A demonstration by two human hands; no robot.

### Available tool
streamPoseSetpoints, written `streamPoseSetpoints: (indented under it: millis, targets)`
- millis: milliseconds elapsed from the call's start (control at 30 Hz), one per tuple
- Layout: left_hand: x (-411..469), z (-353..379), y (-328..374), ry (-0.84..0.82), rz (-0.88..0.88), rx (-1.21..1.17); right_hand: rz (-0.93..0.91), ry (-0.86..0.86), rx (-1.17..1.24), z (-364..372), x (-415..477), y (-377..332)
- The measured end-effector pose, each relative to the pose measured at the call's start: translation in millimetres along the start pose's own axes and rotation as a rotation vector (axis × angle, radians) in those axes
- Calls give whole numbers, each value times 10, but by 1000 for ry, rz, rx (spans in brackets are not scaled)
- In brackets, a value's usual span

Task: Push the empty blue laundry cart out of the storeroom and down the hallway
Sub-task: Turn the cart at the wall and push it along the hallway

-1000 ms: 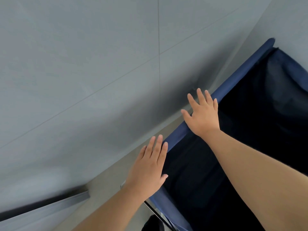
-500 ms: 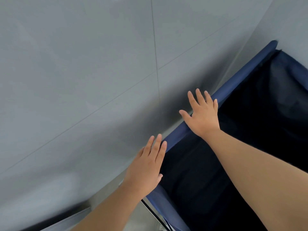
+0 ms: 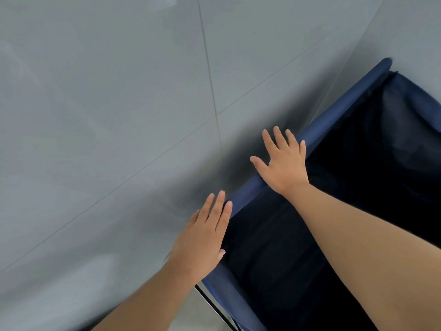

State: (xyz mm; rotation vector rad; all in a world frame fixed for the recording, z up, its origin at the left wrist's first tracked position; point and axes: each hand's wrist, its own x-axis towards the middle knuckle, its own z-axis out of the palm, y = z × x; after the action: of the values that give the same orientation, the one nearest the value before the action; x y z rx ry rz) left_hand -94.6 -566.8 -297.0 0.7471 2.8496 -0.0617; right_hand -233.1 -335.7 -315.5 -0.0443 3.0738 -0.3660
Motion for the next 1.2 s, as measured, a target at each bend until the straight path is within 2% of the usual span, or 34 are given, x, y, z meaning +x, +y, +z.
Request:
streamPoseSetpoints:
  millis: [233, 300, 400, 467, 567, 667, 767, 833, 933, 1200]
  targets:
    - [4, -14, -4, 45, 8, 13, -64, -80, -10, -134, -69, 44]
    - [-9, -22, 42, 65, -25, 7, -112, -51, -16, -173, -270, 134]
    - [-39, -15, 153, 97, -152, -29, -153, -51, -59, -163, -681, 456]
    - [-52, 9, 256, 109, -265, -63, -102, -77, -85, -206, -768, 804]
    - [-31, 35, 419, 96, -407, -89, -22, -65, -84, -377, -508, 1226]
    - [14, 71, 534, 74, -502, -83, -86, -39, -121, -537, -1, 1397]
    - [28, 95, 529, 77, -522, -58, -103, -23, -88, -605, 474, 1385]
    - [3, 120, 511, 60, -530, -38, -112, -98, -85, -559, 648, 1328]
    - [-62, 144, 499, 59, -529, -31, -116, -174, -74, -449, 661, 1242]
    - [-260, 144, 421, 49, -536, -42, -154, -163, -50, -395, 595, 1025]
